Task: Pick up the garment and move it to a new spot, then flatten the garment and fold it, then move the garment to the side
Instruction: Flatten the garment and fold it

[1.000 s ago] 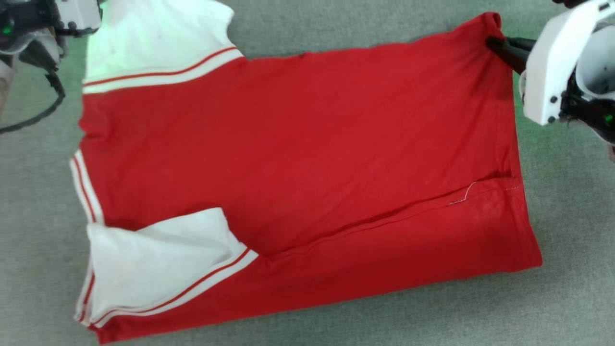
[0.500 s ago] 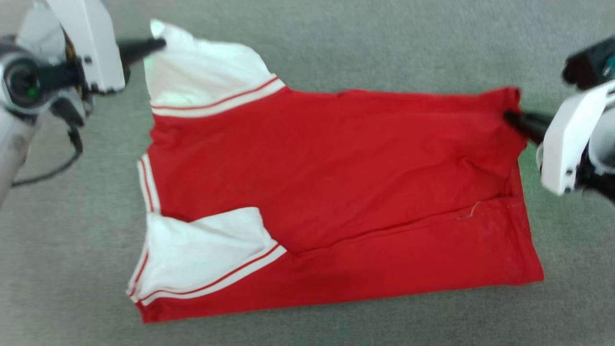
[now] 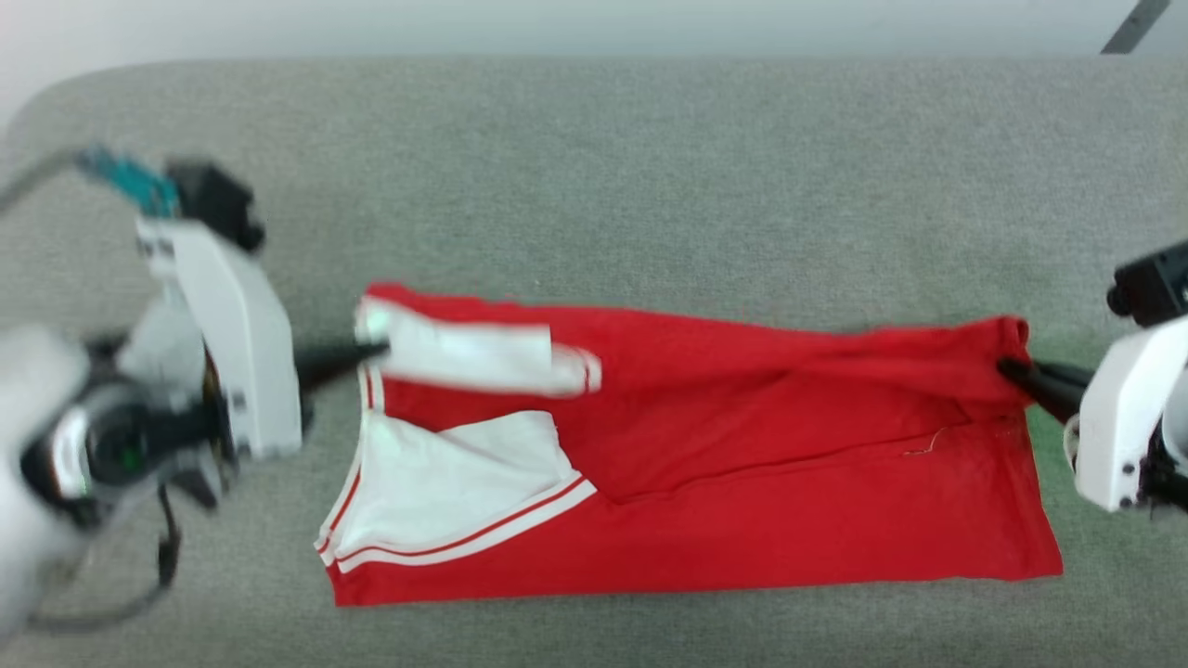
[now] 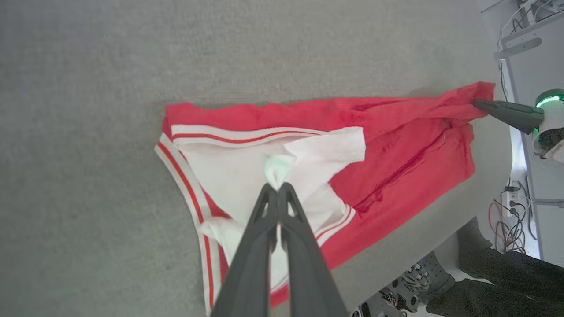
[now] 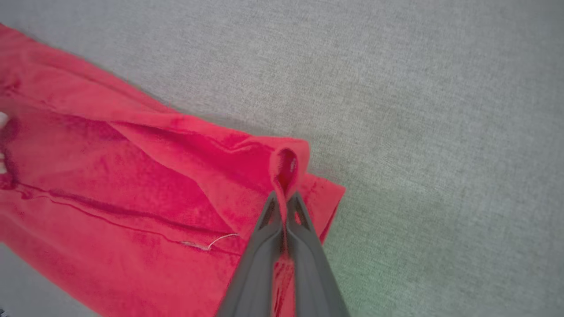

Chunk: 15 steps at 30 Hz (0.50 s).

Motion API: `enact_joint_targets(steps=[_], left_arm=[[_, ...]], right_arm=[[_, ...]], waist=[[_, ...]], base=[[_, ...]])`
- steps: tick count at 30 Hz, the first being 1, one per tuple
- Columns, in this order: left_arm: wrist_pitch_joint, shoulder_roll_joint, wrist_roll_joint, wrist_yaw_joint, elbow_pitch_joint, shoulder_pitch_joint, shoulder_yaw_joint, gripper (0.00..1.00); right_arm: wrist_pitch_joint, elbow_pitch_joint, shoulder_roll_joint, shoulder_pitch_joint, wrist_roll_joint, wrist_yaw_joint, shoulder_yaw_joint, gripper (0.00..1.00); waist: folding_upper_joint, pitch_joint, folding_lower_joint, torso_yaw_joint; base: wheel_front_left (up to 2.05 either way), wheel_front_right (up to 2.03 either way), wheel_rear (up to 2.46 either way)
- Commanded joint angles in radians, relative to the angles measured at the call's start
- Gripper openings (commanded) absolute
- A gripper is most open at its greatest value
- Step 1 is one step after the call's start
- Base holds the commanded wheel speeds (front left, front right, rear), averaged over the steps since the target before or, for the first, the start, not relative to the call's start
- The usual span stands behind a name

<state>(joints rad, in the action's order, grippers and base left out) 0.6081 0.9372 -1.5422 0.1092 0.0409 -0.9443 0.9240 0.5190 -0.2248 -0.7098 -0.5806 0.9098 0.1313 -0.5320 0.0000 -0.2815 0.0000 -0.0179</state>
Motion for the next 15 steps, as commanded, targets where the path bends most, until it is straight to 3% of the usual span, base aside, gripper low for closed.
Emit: enact_joint_targets(steps=[1, 7, 15], left_arm=[[-0.017, 0.022, -0.013, 0.025, -0.046, 0.053, 0.004, 0.00], [-0.081, 0.078, -0.044, 0.074, -0.154, 0.189, 0.022, 0.00], [-0.114, 0.066, -0.070, 0.078, -0.147, 0.294, 0.060, 0.00]], right_arm=[[-0.002, 0.010, -0.005, 0.036, 0.006, -0.001, 0.010, 0.00], [0.030, 0.038, -0.017, 0.124, 0.011, -0.001, 0.031, 0.00], [0.083, 0.076, -0.014, 0.188, 0.004, -0.001, 0.037, 0.00]], waist=[[0.0000, 0.012, 0.0000, -0.009], [0.0000, 0.024, 0.0000, -0.016], [0.0000, 0.044, 0.0000, -0.016]], base=[[0.00, 0.00, 0.00], [0.00, 0.00, 0.00], [0.00, 0.00, 0.00]])
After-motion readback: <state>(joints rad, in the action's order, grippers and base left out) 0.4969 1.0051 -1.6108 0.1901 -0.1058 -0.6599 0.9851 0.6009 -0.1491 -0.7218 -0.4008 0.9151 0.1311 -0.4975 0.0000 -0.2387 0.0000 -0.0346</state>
